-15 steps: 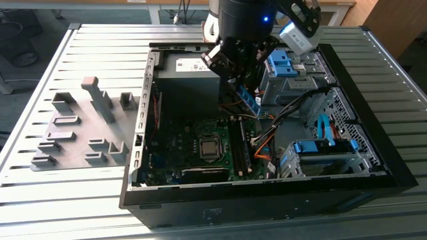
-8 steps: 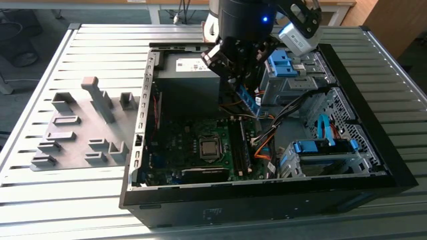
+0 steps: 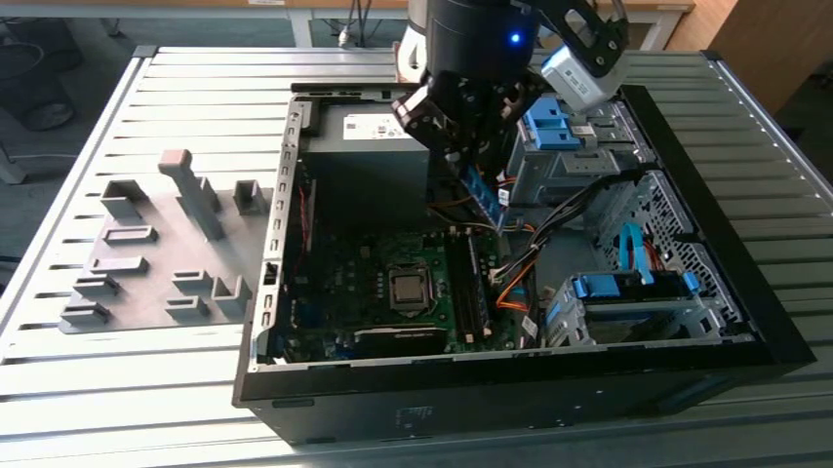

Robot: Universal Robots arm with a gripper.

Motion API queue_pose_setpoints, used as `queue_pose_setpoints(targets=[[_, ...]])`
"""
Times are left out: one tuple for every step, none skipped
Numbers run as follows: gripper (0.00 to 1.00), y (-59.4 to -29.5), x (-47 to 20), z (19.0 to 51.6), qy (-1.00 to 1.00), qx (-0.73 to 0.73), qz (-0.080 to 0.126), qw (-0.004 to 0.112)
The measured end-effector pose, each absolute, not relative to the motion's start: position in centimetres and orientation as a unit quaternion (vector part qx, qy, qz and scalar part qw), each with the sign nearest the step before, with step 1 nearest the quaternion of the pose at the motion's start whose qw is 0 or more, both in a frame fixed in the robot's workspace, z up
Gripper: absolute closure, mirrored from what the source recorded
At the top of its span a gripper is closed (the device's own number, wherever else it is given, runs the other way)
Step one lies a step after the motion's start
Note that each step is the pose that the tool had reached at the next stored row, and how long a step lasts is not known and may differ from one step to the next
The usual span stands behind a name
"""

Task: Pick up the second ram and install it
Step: 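Insert the second ram into the second slot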

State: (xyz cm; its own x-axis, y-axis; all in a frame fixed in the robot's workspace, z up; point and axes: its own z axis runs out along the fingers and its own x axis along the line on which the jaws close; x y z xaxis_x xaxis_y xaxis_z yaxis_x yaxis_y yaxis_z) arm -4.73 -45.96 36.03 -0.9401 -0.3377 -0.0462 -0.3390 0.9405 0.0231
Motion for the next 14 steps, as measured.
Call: queue_pose_setpoints(targets=[[0.86, -45.96, -4.73, 36.03, 0.986, -0.167, 0.015, 0.021], [0.86, -45.96, -4.73, 36.02, 0.987, -0.161, 0.015, 0.021], [0.86, -45.95, -4.73, 36.01, 0.988, -0.153, 0.015, 0.021], [0.86, -45.96, -4.73, 36.0, 0.989, -0.144, 0.015, 0.021], [0.86, -45.96, -4.73, 35.99, 0.99, -0.135, 0.014, 0.021], [0.86, -45.96, -4.73, 35.98, 0.992, -0.127, 0.014, 0.021], [0.86, -45.96, -4.73, 35.97, 0.993, -0.118, 0.014, 0.022], [0.86, -45.96, -4.73, 35.96, 0.994, -0.109, 0.014, 0.022], [0.86, -45.96, -4.73, 35.95, 0.995, -0.1, 0.013, 0.022], [0.86, -45.96, -4.73, 35.93, 0.995, -0.092, 0.013, 0.022], [0.86, -45.96, -4.73, 35.93, 0.996, -0.086, 0.013, 0.022], [0.86, -45.96, -4.73, 35.93, 0.996, -0.082, 0.013, 0.022], [0.86, -45.96, -4.72, 35.92, 0.997, -0.077, 0.013, 0.022], [0.86, -45.96, -4.72, 35.92, 0.997, -0.072, 0.013, 0.022]])
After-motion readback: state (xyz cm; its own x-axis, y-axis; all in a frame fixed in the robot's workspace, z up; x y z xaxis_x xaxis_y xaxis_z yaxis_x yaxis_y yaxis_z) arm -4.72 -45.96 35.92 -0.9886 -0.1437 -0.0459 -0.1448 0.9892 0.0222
